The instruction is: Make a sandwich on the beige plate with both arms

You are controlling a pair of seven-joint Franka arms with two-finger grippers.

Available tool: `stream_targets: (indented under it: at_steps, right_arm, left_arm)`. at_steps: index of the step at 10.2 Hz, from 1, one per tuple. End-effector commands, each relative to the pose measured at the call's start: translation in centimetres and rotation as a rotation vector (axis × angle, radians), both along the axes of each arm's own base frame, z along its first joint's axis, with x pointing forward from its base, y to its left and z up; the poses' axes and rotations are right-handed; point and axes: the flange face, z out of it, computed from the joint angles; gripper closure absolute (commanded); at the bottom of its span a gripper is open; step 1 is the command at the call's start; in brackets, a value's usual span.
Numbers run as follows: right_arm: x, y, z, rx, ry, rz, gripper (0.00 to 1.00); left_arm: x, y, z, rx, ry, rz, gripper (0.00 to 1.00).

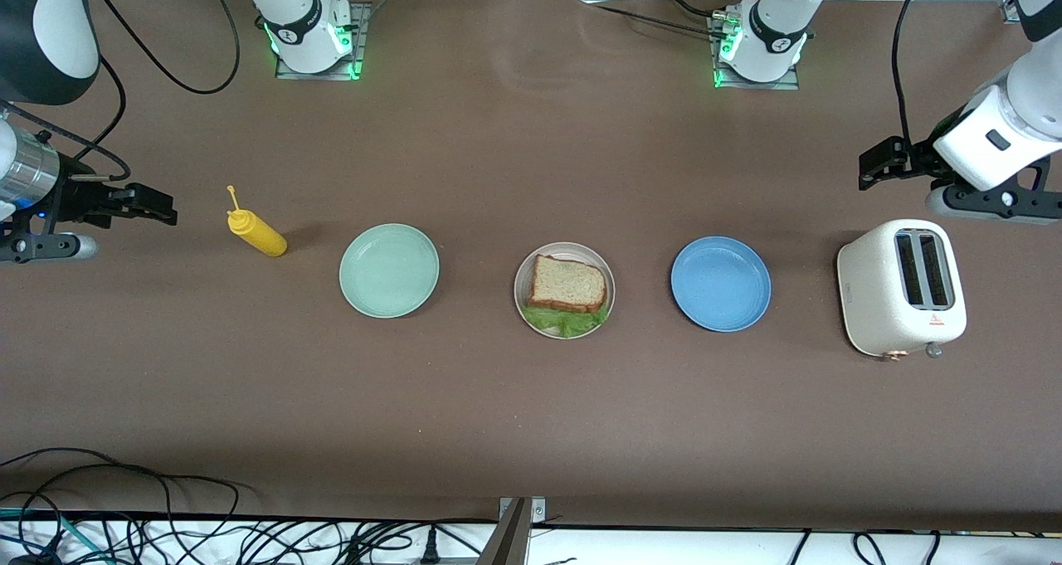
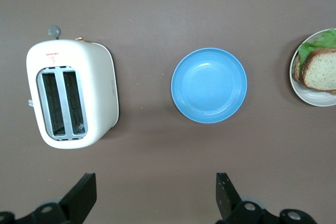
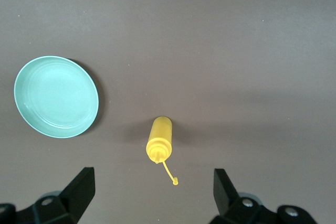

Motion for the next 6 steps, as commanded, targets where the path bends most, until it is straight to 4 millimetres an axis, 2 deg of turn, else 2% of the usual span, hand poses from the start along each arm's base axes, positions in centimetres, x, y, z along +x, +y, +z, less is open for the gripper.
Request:
stream_targets:
  at_steps: [1, 3, 6]
  right_arm:
    - [0.0, 0.1, 0.5, 0.016, -0.010, -0.015, 0.00]
    - [0.0, 0.2, 0.7, 0.014, -0.012, -0.019, 0.00]
    - [0.1, 0.2, 1.1, 0.010, -0.018, -0.068, 0.00]
  left_arm:
    - [-0.6, 0.1, -0.5, -0.015, -0.030, 0.013, 0.00]
    - [0.0, 0.4, 0.3, -0.020, -0.062, 0.022, 0.00]
    - [1.6, 0.1, -0.7, -0.036, -0.049, 0.036, 0.00]
